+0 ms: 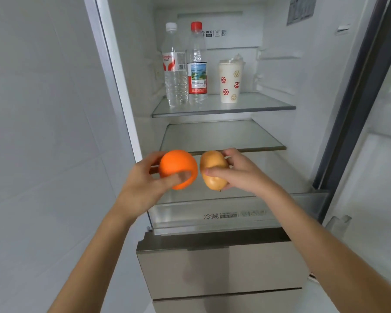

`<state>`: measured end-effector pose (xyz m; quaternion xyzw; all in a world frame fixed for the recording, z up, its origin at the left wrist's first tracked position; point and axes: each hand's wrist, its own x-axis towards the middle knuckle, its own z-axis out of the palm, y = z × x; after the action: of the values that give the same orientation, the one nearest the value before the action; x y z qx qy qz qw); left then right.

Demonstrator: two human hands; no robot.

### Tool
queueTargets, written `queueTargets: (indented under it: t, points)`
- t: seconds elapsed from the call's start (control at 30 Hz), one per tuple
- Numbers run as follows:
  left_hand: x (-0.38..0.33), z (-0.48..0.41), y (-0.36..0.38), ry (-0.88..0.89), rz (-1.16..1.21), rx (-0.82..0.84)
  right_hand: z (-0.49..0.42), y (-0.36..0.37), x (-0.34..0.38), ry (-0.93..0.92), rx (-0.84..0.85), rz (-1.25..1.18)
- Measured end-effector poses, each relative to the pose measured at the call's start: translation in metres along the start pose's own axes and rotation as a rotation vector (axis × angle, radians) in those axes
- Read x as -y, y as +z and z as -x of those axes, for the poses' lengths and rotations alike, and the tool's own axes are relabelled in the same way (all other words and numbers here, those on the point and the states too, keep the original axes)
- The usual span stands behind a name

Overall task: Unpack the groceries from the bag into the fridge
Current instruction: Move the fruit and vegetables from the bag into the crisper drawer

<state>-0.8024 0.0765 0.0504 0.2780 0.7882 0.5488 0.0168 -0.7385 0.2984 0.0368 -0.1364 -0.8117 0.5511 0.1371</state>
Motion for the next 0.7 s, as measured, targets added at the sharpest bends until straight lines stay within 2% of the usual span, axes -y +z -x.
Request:
queueTargets:
  t: [0.07, 0.13, 0.2, 0.27, 0.37, 0.47, 0.7]
  points:
    - [0.009, -0.029, 0.000, 0.094, -0.295, 0.004, -0.036, 0.001, -0.001, 0.001, 0.166, 0.322]
    - [0.020, -0.057, 0.009, 0.120, -0.476, 0.047, -0.069, 0.006, -0.006, -0.035, 0.330, 0.696]
    - [0.036, -0.084, 0.023, 0.094, -0.591, 0.159, -0.096, 0.013, -0.017, -0.065, 0.451, 1.002]
    - [0.054, -0.108, 0.035, 0.063, -0.711, 0.289, -0.119, 0.021, -0.031, -0.056, 0.495, 1.173]
    - [0.072, -0.138, 0.049, 0.048, -0.923, 0.384, -0.143, 0.031, -0.052, -0.024, 0.484, 1.212]
    - [0.081, -0.158, 0.059, 0.097, -1.138, 0.409, -0.159, 0.035, -0.064, -0.059, 0.484, 1.255]
    - [0.104, -0.172, 0.071, 0.047, -1.256, 0.372, -0.193, 0.040, -0.079, -0.121, 0.430, 1.258]
